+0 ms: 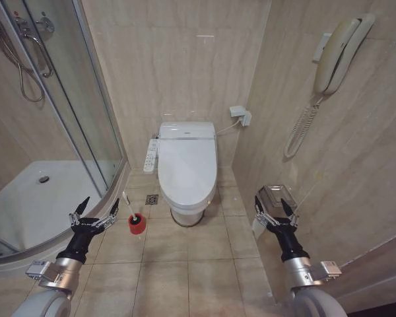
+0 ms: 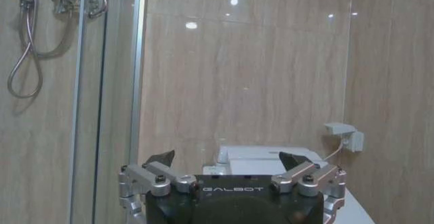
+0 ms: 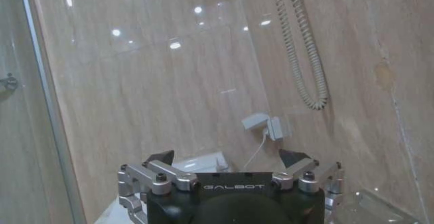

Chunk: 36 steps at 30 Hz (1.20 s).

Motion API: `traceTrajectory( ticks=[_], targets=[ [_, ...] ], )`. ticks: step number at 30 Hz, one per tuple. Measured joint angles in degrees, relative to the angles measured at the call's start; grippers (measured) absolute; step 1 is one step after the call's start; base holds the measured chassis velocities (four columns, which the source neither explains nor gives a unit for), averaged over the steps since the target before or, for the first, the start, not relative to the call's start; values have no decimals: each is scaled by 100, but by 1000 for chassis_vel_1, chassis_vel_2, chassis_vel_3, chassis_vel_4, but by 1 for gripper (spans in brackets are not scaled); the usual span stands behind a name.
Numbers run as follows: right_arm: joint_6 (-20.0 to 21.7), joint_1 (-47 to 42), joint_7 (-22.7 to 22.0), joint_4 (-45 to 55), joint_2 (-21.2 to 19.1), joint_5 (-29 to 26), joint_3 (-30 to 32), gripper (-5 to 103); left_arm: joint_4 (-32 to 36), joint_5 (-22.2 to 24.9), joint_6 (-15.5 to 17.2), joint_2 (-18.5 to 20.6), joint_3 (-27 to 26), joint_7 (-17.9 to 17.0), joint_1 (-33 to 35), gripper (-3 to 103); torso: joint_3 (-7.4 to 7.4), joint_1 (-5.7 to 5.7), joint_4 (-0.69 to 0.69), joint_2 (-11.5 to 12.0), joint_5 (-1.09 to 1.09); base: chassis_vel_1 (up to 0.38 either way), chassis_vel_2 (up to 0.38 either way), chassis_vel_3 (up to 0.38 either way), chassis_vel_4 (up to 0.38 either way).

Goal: Open the toilet lid, clean the toilet bowl with a toilet brush, close the toilet lid, and flush.

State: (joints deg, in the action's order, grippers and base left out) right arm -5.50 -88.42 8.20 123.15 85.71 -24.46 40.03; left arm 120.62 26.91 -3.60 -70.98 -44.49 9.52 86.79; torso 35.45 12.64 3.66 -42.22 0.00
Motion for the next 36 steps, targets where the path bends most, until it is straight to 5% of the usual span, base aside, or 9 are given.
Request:
traceTrajectory(
  ticks=[36],
  targets=[
    [-193,222,-13,-344,-68,-25,54,100,0,0,0,0,0,0,0,100,0,0,1,0,-1,-39,44,38,-43]
  ],
)
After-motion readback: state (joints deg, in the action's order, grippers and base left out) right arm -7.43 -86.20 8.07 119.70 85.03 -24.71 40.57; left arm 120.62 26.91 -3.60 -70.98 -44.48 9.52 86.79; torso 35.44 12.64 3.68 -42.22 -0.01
